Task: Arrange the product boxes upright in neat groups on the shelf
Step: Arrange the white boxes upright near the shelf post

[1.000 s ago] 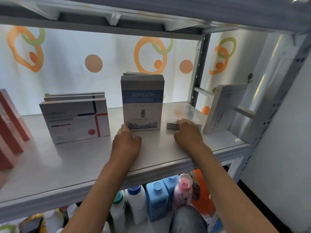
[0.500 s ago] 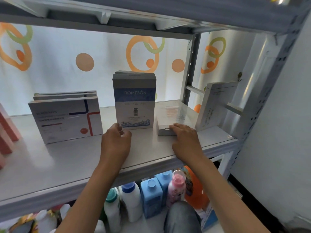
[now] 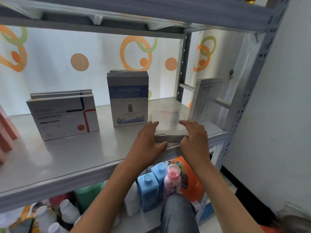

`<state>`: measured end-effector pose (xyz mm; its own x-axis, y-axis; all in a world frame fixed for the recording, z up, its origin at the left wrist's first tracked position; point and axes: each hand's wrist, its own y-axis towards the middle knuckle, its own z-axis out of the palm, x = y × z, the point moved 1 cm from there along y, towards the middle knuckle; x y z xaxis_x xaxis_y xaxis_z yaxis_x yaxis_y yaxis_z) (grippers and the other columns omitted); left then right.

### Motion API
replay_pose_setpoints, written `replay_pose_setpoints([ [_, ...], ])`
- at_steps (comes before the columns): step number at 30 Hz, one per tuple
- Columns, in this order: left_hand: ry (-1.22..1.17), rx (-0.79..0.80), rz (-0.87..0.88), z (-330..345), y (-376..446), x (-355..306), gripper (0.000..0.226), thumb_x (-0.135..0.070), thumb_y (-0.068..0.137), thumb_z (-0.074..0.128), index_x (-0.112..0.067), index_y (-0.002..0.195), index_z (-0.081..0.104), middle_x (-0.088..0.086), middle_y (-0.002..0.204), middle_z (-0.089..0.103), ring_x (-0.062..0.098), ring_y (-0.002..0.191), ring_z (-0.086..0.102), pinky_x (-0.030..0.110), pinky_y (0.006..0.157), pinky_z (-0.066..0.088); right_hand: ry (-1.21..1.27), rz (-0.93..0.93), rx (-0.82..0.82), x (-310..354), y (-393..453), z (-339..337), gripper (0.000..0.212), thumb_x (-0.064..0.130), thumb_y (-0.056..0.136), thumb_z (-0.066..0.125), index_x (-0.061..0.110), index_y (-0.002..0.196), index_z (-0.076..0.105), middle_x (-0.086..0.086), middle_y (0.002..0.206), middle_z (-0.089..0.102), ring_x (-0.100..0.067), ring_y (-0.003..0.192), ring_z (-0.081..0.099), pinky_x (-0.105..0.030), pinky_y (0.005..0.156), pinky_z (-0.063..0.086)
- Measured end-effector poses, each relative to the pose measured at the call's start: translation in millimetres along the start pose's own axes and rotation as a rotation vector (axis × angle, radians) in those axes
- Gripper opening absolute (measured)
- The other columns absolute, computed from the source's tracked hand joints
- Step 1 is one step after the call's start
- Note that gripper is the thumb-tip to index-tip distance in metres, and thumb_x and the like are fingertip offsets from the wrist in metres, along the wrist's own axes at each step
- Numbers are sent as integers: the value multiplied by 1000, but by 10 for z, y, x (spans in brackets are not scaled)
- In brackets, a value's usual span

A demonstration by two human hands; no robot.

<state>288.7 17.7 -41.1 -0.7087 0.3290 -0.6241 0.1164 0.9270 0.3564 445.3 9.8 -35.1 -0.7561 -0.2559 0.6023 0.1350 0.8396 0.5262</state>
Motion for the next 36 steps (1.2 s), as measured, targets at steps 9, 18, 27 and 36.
replay_pose_setpoints([
  [9, 31, 13, 20, -3, -82, -39, 81, -30, 70, 82, -19, 140, 43, 3, 135, 54, 20, 115, 55, 30, 100, 46, 186, 163, 108, -135, -44, -72, 55, 1, 79, 59, 21, 130, 58, -1, 124, 60, -6, 91, 54, -23, 88, 46],
  [18, -277, -374, 104, -172, -286, -167, 39, -15, 78, 78, -19, 114, 63, -5, 105, 68, 10, 94, 66, 21, 83, 55, 406, -52, -48, -49, 138, -453, 47, 21, 81, 77, 31, 123, 58, 10, 121, 58, -7, 109, 54, -23, 93, 45],
  [27, -560, -518, 143, -815, 65, -551, 21, -21, 88, 68, -21, 109, 70, -15, 99, 71, -1, 89, 67, 6, 72, 50, 522, -43, 82, 101, 370, -529, 18, 39, 92, 61, 42, 109, 61, 15, 114, 62, -3, 102, 60, -14, 83, 47],
  [36, -612, -433, 3, -660, 268, -329, 24, -30, 93, 60, -26, 116, 68, -15, 106, 72, 5, 99, 66, 28, 83, 54, 910, 141, 164, 3, 388, -185, 29, 37, 97, 54, 21, 119, 65, 2, 107, 74, -15, 101, 69, -32, 86, 57],
])
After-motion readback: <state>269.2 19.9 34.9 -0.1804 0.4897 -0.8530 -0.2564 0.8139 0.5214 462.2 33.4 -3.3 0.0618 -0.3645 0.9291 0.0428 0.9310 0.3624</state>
